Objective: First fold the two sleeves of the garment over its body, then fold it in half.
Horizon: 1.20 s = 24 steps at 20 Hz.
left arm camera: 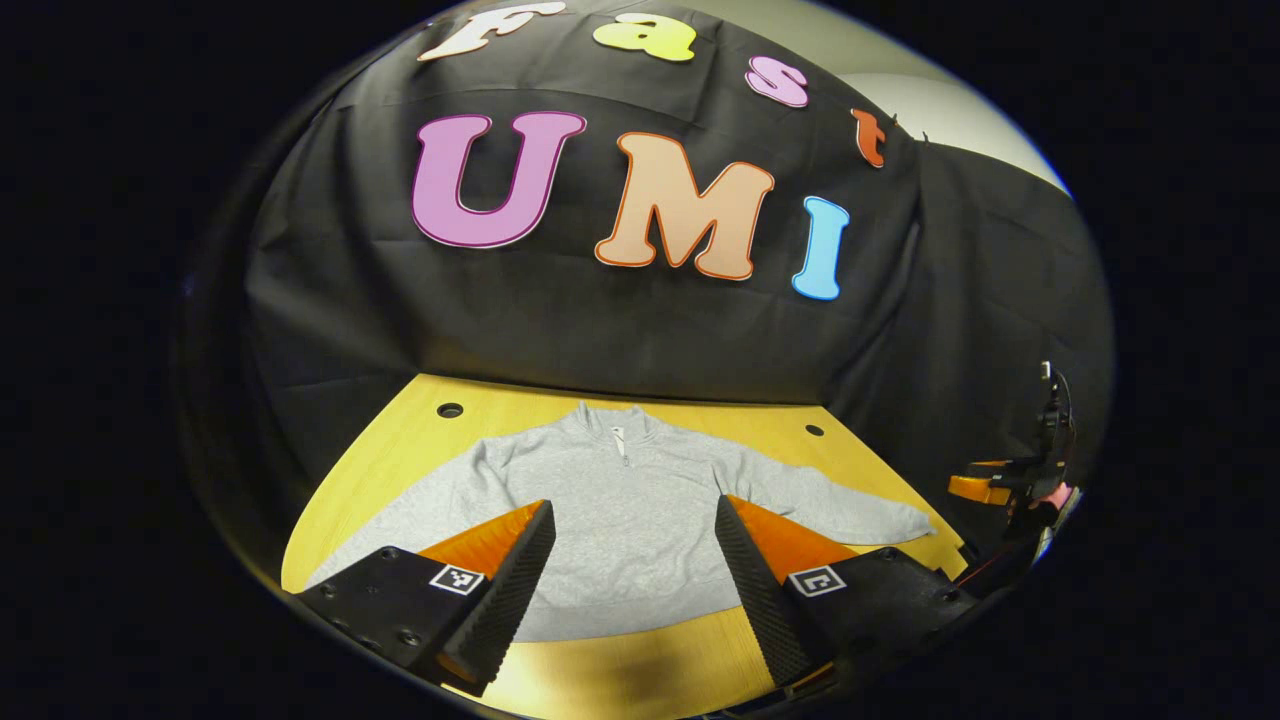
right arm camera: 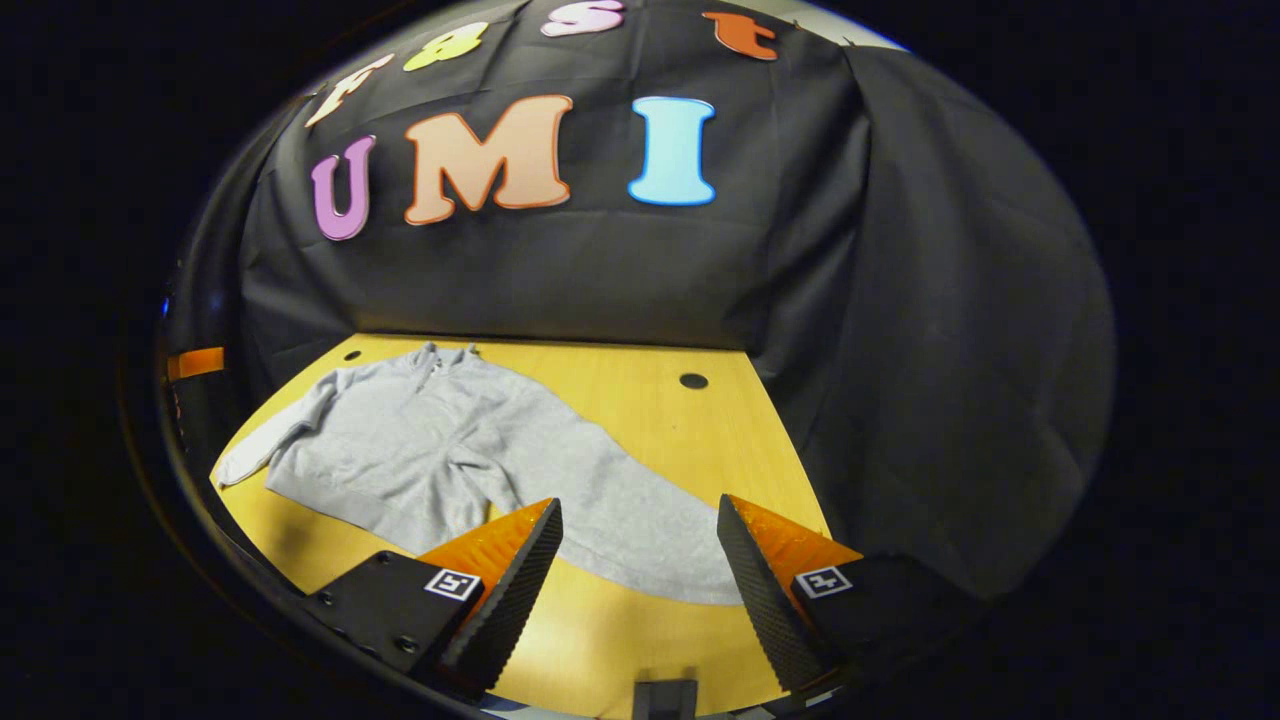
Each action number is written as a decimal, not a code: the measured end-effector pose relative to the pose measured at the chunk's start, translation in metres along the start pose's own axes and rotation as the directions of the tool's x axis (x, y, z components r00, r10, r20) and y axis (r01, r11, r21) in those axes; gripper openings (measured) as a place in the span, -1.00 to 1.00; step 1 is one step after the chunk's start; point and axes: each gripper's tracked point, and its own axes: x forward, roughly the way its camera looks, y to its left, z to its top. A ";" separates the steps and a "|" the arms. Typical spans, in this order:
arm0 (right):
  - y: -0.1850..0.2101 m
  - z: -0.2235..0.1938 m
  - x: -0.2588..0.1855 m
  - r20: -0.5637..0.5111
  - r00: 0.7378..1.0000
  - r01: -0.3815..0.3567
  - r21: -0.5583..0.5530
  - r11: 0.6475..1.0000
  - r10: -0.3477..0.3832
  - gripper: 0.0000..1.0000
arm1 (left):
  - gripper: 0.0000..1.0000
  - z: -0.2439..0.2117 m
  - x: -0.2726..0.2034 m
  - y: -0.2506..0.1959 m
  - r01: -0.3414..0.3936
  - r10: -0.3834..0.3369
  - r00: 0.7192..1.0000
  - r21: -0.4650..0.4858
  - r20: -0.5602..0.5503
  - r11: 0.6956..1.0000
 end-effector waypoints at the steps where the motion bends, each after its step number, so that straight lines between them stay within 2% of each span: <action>1: -0.013 -0.010 0.007 -0.022 1.000 0.014 0.002 1.000 -0.014 0.99 | 0.88 0.000 0.000 -0.002 -0.006 0.006 1.000 0.003 0.002 1.000; 9: -0.070 -0.076 0.052 -0.183 0.983 0.021 0.070 0.997 -0.008 0.96 | 0.88 -0.006 0.002 -0.026 -0.027 0.027 1.000 0.002 -0.009 1.000; 14: -0.081 -0.111 0.081 -0.267 0.964 0.018 0.110 0.994 0.013 0.97 | 0.87 -0.012 0.010 -0.040 -0.037 0.036 0.999 -0.030 -0.027 0.999; 20: -0.090 -0.139 0.099 -0.332 0.942 0.006 0.147 0.989 0.043 0.96 | 0.88 -0.016 0.006 -0.045 -0.082 0.081 0.996 -0.038 -0.041 0.996; 22: -0.092 -0.147 0.100 -0.353 0.934 -0.001 0.152 0.988 0.055 0.89 | 0.88 -0.017 0.004 -0.046 -0.097 0.096 0.995 -0.036 -0.041 0.995; 23: -0.093 -0.147 0.100 -0.344 0.937 -0.001 0.140 0.990 0.050 0.76 | 0.88 -0.017 0.003 -0.047 -0.104 0.103 0.994 -0.034 -0.040 0.994; 24: -0.095 -0.148 0.101 -0.347 0.937 -0.004 0.138 0.990 0.052 0.85 | 0.88 -0.018 0.002 -0.048 -0.110 0.109 0.993 -0.035 -0.040 0.993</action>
